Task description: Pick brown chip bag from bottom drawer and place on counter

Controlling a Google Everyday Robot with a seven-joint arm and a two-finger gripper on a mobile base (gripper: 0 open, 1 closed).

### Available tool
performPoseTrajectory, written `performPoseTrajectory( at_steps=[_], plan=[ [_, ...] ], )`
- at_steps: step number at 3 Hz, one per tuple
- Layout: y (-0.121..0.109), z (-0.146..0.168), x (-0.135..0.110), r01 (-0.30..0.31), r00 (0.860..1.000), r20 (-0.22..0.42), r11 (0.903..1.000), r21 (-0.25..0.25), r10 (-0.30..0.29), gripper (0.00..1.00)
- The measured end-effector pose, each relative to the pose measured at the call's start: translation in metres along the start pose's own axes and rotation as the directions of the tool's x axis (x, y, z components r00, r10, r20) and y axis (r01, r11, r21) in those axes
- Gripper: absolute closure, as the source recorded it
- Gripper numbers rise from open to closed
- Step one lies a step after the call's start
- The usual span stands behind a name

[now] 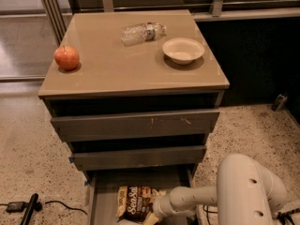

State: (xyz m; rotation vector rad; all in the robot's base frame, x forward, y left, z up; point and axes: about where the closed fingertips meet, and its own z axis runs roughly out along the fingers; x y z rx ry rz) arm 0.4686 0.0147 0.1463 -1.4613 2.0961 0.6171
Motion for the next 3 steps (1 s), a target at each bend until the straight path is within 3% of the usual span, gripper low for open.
performPoseTrajectory(
  at_steps=[1, 2, 3],
  plan=[
    [-0.008, -0.0029, 0.0146, -0.025, 1.0, -0.017, 0.9988, 0.041, 0.026, 0.0],
    [-0.0089, -0.003, 0.0159, -0.027, 0.999, -0.019, 0.9986, 0.046, 0.028, 0.0],
    [-0.0089, -0.003, 0.0159, -0.027, 0.999, -0.019, 0.9986, 0.046, 0.028, 0.18]
  ],
)
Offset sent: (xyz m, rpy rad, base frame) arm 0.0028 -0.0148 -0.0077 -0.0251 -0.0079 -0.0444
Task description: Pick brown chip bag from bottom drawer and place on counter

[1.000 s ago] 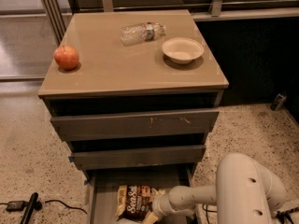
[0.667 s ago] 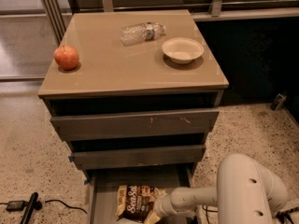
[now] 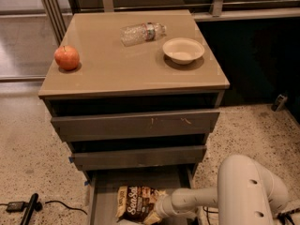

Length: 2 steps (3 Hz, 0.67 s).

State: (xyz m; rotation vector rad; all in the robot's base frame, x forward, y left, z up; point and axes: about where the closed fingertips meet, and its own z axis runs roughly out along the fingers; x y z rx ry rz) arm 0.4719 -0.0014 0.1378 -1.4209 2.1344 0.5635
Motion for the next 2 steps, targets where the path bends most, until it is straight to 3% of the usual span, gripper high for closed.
performPoseTrajectory(
  at_steps=[2],
  plan=[
    [0.0001, 0.0, 0.0, 0.0, 1.0, 0.0, 1.0, 0.0, 0.0, 0.65]
  ],
)
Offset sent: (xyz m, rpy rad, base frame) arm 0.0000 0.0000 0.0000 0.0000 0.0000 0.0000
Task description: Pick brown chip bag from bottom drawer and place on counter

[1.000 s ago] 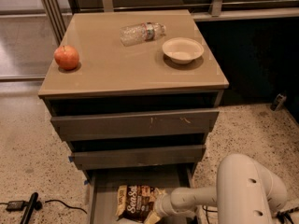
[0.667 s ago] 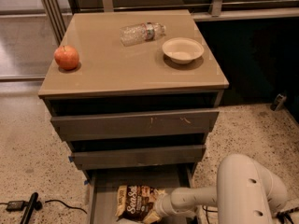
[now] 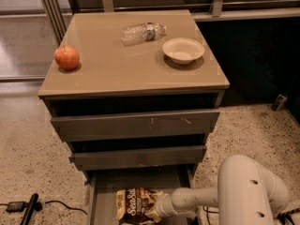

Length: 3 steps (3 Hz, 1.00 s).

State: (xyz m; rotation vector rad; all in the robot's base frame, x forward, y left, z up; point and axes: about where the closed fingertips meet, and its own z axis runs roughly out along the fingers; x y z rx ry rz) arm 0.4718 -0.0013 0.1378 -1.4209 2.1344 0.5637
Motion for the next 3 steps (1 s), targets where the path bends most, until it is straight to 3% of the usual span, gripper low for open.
performPoseTrajectory(
  at_steps=[1, 2, 3],
  plan=[
    [0.0001, 0.0, 0.0, 0.0, 1.0, 0.0, 1.0, 0.0, 0.0, 0.88],
    [0.0001, 0.0, -0.0001, 0.0, 1.0, 0.0, 1.0, 0.0, 0.0, 1.0],
    [0.0002, -0.0017, -0.0014, 0.0, 1.0, 0.0, 1.0, 0.0, 0.0, 1.0]
  ],
)
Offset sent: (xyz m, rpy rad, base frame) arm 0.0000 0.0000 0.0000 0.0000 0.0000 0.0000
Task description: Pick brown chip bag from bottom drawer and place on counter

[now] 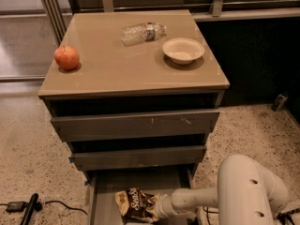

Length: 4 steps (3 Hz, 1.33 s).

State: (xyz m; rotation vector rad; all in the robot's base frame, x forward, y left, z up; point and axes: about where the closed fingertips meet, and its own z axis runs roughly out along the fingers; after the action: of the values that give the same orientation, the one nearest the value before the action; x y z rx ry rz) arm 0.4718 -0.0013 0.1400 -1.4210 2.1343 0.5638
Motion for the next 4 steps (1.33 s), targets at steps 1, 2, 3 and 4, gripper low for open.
performPoseTrajectory(
  at_steps=[1, 2, 3, 4],
  plan=[
    [-0.009, -0.018, 0.0, 0.007, 1.0, 0.01, 0.9997, 0.022, -0.007, 1.0],
    [-0.024, -0.051, -0.008, 0.038, 0.997, 0.059, 0.9983, 0.045, -0.04, 1.0],
    [-0.042, -0.112, -0.018, 0.069, 0.982, 0.168, 0.9946, 0.077, -0.081, 1.0],
    [-0.042, -0.146, -0.029, 0.1, 0.963, 0.244, 0.9931, 0.062, -0.112, 1.0]
  ],
)
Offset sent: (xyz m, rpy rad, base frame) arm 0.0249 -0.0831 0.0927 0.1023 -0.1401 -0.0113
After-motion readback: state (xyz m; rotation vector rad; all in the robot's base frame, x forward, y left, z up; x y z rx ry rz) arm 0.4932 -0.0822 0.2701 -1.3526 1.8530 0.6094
